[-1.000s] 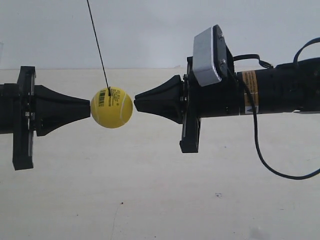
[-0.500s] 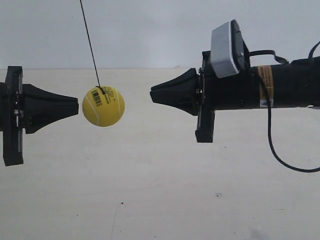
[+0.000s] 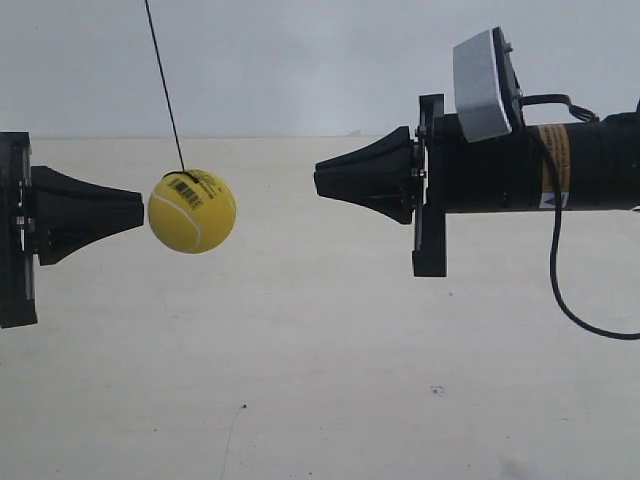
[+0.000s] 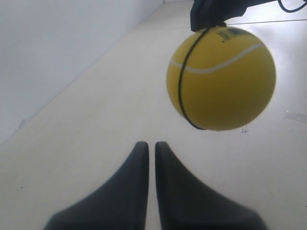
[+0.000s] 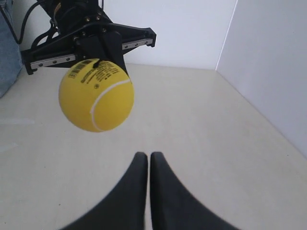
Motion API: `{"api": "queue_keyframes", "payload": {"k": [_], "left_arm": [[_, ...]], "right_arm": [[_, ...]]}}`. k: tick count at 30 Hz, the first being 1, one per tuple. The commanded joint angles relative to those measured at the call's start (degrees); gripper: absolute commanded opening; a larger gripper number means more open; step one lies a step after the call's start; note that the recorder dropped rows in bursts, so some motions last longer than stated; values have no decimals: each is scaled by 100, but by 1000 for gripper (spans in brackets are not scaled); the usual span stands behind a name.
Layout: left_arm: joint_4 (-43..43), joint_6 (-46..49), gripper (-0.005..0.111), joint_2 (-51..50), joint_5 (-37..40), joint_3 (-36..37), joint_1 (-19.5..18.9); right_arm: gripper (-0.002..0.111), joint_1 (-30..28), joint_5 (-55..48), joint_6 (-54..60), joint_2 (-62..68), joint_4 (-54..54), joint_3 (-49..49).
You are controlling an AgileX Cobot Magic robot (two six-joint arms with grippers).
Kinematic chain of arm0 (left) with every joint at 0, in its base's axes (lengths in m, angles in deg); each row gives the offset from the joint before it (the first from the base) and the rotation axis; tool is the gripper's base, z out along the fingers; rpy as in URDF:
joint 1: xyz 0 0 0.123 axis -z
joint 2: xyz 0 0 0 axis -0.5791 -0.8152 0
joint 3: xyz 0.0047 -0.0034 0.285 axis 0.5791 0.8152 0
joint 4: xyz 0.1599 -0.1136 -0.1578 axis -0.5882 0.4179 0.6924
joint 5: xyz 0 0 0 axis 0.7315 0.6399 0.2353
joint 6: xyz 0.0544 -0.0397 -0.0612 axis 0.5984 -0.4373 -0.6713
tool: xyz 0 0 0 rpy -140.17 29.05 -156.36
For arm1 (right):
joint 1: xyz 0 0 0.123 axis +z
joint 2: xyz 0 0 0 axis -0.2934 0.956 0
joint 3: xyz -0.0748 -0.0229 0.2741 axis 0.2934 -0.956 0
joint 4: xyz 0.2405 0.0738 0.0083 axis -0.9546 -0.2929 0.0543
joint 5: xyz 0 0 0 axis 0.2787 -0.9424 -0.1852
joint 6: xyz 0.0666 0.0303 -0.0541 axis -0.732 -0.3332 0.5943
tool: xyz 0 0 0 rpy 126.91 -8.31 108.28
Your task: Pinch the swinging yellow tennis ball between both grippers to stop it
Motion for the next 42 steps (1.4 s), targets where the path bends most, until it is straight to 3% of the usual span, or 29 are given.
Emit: {"api": "queue_keyframes", "payload": {"k": [1,42], "left_arm": [[-31,-45,5,21,-56,-14,-15],[77,-161,5,21,-56,-14,-2]], "right_arm": [[0,-49,52,-5,-21,18,34],[0,79,205,2,-21,-153,34]]}}
